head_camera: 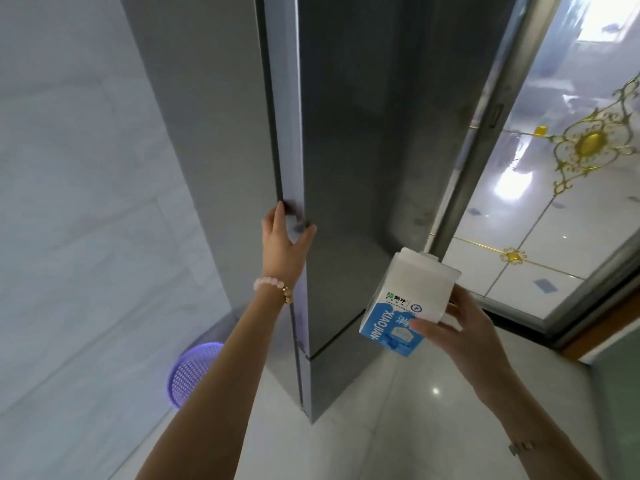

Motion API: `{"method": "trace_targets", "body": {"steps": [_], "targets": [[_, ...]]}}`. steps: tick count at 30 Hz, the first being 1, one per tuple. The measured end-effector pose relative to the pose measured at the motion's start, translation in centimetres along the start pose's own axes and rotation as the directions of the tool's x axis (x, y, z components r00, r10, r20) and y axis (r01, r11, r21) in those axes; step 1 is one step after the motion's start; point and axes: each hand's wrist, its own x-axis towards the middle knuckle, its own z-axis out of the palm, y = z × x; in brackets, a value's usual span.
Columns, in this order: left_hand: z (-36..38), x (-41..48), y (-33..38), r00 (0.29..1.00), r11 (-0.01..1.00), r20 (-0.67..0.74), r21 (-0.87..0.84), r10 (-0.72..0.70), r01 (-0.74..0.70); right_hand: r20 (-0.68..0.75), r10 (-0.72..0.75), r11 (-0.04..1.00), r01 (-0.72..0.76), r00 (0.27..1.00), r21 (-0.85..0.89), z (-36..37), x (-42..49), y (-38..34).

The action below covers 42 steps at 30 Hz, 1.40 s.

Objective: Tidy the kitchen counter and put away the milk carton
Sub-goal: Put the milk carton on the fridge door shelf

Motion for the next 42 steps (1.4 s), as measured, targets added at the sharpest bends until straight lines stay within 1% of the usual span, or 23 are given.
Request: {"method": "trace_targets", "body": {"steps": [3, 5, 9, 14, 23, 28, 32, 34, 37, 40, 42], "targets": [[0.1, 0.3, 0.2, 0.999, 0.994, -0.003, -0.102, -0.037, 0.036, -0.015, -0.014, 0.999, 0.013, 1.0, -0.04, -0.2, -0.6, 0.2], [0.0, 0.4, 0.0, 0.999, 0.992, -0.021, -0.122, -0.031, 0.028, -0.035, -0.01, 0.999, 0.009, 0.999, -0.039, -0.3, -0.8, 0.2], [-0.3, 0.7, -0.4, 0.998, 0.987, -0.033, -0.151, -0.062, 0.056, -0.063, -0.006, 1.0, 0.004, 0.998, -0.031, -0.7, -1.3, 0.5], [-0.4, 0.7, -0.1, 0.998, 0.993, -0.05, -0.112, -0.031, 0.025, -0.097, -0.009, 1.0, 0.006, 0.995, -0.028, -1.3, -2.2, 0.9], [-0.3, -0.1, 0.6, 0.998, 0.996, -0.043, -0.081, -0.038, 0.034, -0.159, -0.018, 1.0, 0.015, 0.987, -0.02, -3.9, -3.2, 1.3], [2.4, -4.3, 1.7, 0.999, 0.995, -0.045, -0.1, 0.014, -0.018, -0.166, -0.036, 0.999, 0.036, 0.985, -0.004, -5.5, -4.2, 1.3], [5.2, -8.4, 3.5, 0.994, 0.994, -0.031, -0.026, 0.106, -0.107, -0.199, -0.047, 0.999, 0.046, 0.979, -0.011, -7.9, -5.8, 1.8], [6.2, -10.1, 4.5, 0.987, 0.987, 0.021, 0.0, 0.158, -0.158, -0.218, -0.052, 0.999, 0.048, 0.975, -0.025, -9.6, -6.8, 2.2], [8.0, -11.8, 6.1, 0.96, 0.963, 0.109, 0.056, 0.256, -0.263, -0.255, -0.054, 0.999, 0.053, 0.965, -0.011, -12.4, -8.4, 2.8], [11.0, -13.2, 8.2, 0.926, 0.916, 0.106, 0.14, 0.363, -0.375, -0.291, -0.043, 0.999, 0.046, 0.956, 0.002, -15.7, -10.3, 3.2], [13.6, -14.1, 9.9, 0.914, 0.901, 0.126, 0.162, 0.385, -0.402, -0.33, -0.044, 0.998, 0.054, 0.943, 0.021, -18.0, -11.7, 3.2]]}}
